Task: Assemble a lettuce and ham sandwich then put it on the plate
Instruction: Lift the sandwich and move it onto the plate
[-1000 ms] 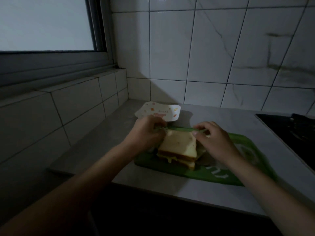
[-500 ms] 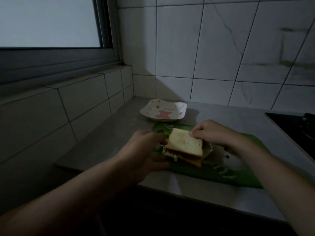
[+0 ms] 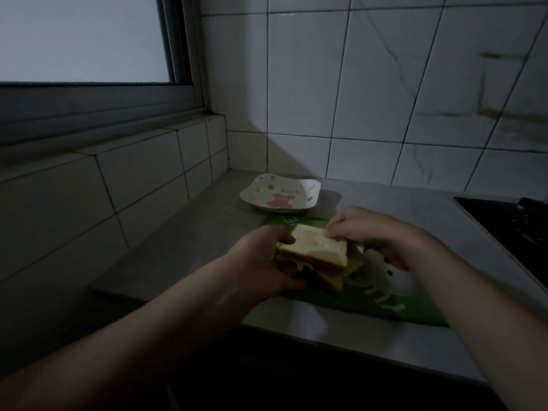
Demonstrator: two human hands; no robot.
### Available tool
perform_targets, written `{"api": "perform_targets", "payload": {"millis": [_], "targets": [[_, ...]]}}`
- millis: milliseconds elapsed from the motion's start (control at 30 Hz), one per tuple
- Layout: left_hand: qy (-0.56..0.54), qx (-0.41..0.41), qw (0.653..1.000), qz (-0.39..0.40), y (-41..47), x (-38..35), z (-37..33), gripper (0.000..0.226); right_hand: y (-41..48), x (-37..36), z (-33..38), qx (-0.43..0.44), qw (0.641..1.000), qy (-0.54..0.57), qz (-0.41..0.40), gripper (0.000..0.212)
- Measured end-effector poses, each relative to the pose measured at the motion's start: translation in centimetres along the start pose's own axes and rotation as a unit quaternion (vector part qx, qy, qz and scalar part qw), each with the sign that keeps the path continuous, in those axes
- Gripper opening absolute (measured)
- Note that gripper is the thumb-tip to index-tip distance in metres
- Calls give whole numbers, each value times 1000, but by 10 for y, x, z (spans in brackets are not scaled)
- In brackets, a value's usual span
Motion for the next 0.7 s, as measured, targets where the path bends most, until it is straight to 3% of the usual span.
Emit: {"api": "perform_targets", "payload": {"millis": [67, 200, 467, 700], "targets": [[12, -30, 999, -10, 10, 1, -4, 14, -1, -4, 1, -10, 999, 29, 10, 25], [23, -77, 996, -28, 23, 3, -17, 58, -2, -7, 3, -8, 998, 60, -7, 34], [37, -119, 991, -51, 24, 5, -37, 44, -3, 2, -3, -25, 959, 282, -12, 13], [22, -204, 978, -49, 29, -1, -85, 38, 13, 19, 23, 16, 930, 366, -10, 27]]}}
Point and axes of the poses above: each hand's wrist, its own y-axis towards the middle knuckle, its own x-axis out of the back of the hand, z = x × y, the point moved 10 cm from there along y, towards the middle knuckle, and after that the axes turned 5 degrees about -y, right-handed, at the moved point
